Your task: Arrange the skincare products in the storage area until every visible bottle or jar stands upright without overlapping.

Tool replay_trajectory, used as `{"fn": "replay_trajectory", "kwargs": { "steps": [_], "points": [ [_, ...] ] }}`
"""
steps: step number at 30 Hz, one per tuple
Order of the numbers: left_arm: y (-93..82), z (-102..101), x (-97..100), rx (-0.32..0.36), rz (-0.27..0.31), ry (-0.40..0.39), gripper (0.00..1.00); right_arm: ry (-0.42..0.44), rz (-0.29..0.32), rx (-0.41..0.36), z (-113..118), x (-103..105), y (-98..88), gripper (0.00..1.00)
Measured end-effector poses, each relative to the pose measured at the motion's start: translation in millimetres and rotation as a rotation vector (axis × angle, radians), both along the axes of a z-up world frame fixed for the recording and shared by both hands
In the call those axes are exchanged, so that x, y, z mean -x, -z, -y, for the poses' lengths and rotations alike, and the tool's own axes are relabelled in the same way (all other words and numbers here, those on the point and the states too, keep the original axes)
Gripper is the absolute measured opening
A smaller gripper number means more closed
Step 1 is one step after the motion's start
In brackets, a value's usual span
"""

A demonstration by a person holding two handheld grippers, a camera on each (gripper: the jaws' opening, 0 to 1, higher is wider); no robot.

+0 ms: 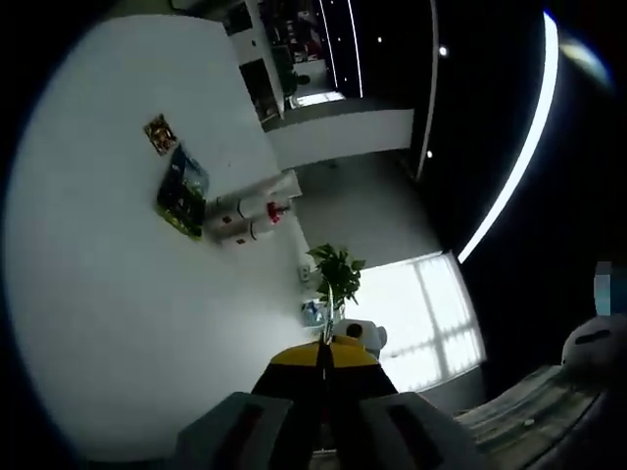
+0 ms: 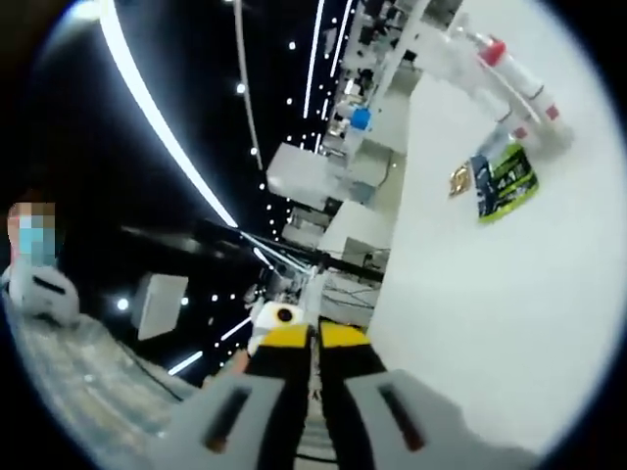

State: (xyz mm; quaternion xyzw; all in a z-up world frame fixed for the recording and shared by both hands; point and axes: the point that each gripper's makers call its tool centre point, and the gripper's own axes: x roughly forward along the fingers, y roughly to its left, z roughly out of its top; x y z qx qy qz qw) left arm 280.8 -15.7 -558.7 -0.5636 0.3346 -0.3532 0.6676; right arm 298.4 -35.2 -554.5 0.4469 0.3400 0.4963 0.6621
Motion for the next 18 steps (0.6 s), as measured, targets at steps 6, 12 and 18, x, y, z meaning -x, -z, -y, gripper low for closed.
{"fn": "replay_trajectory", "kwargs": {
  "steps": [6, 12, 18],
  "points": [
    [0.4, 4.6, 7.0, -0.034, 0.036, 0.045, 0.04, 0.036, -0.026, -0.020, 6.7, -6.0, -2.8, 0.00],
    [-3.8, 1.2, 11.7, -0.016, 0.040, 0.049, 0.01, 0.039, -0.041, -0.043, 6.9, -7.5, -7.8, 0.00],
    [-8.5, -4.2, 9.0, 0.010, 0.061, -0.008, 0.04, 0.031, -0.034, -0.044, 7.2, -2.8, -8.4, 0.00]
  ]
}}
